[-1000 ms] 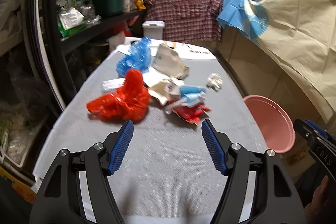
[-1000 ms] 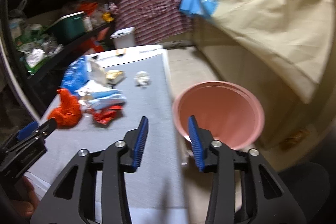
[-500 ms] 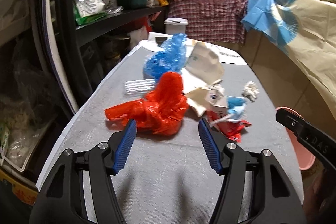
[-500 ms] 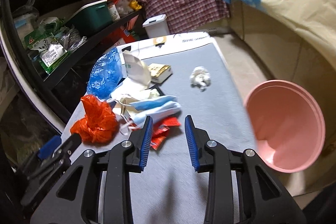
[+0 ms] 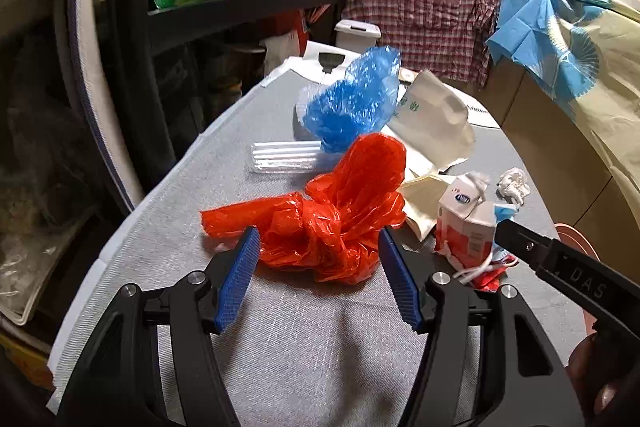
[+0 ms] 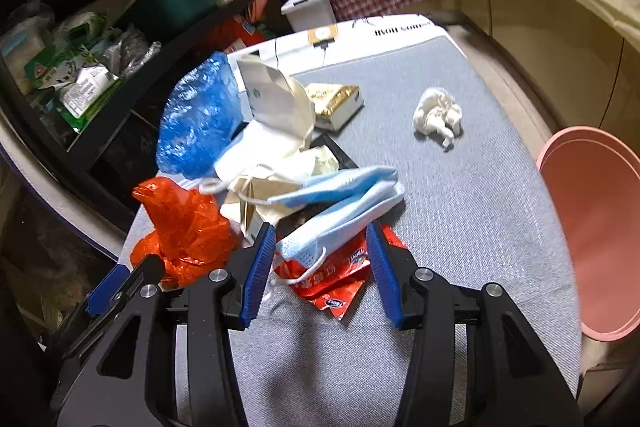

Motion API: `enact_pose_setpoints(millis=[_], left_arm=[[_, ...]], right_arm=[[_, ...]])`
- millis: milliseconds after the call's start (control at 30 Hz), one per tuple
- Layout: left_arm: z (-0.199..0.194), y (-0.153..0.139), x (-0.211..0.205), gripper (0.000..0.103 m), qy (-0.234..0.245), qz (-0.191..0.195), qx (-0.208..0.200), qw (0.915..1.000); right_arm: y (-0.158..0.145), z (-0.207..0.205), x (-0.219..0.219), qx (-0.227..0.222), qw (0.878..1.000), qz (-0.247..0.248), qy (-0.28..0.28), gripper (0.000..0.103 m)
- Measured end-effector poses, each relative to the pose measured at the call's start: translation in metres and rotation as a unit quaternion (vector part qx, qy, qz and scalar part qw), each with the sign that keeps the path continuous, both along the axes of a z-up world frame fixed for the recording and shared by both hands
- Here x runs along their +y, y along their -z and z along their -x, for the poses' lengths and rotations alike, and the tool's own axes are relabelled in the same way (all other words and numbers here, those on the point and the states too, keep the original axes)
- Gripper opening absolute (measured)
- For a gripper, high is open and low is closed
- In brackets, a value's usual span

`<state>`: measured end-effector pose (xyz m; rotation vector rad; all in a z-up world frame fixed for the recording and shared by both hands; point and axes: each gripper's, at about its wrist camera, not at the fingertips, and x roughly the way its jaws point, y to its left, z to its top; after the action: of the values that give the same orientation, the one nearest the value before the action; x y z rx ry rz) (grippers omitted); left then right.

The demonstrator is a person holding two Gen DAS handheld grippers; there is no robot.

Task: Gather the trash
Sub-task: 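Grasp the red plastic bag with the left tool while the right tool grasps the blue mask, then lift the red bag and blue mask and carry both over the pink bin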

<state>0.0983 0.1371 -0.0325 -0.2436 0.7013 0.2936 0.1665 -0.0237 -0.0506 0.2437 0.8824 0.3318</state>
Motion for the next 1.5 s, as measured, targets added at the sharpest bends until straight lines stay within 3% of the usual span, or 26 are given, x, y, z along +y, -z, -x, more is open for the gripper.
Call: enact_pose_setpoints(millis=[133, 233, 433, 567, 1500], left_arm=[[-0.007, 0.006, -0.002, 0.06, 0.002, 0.002, 0.01, 0.9999], [-0.011, 0.009, 0.0, 0.057, -0.002, 0.007, 0.015, 0.9999], [-0.014, 0.013, 0.004, 0.028, -0.002, 0.015, 0.024, 0.9996], [-0.012, 0.012, 0.004, 0.022, 0.0, 0.015, 0.025, 0.9996], [0.03, -0.043, -0.025, 0.018, 0.033, -0.009, -0.051, 0.9981]], right_arm=[[0.006, -0.002, 0.001, 0.005, 1.0, 0.009, -0.002, 0.048], [0.008, -0.003, -0.002, 0.008, 1.0, 0.008, 0.001, 0.043], [0.011, -0.003, -0.004, 0.013, 1.0, 0.005, -0.008, 0.014], [0.008, -0.001, -0.007, 0.002, 1.0, 0.009, -0.004, 0.006], [-0.06, 0.059, -0.062, -0.1, 0.993, 0.046, 0.036, 0.005]])
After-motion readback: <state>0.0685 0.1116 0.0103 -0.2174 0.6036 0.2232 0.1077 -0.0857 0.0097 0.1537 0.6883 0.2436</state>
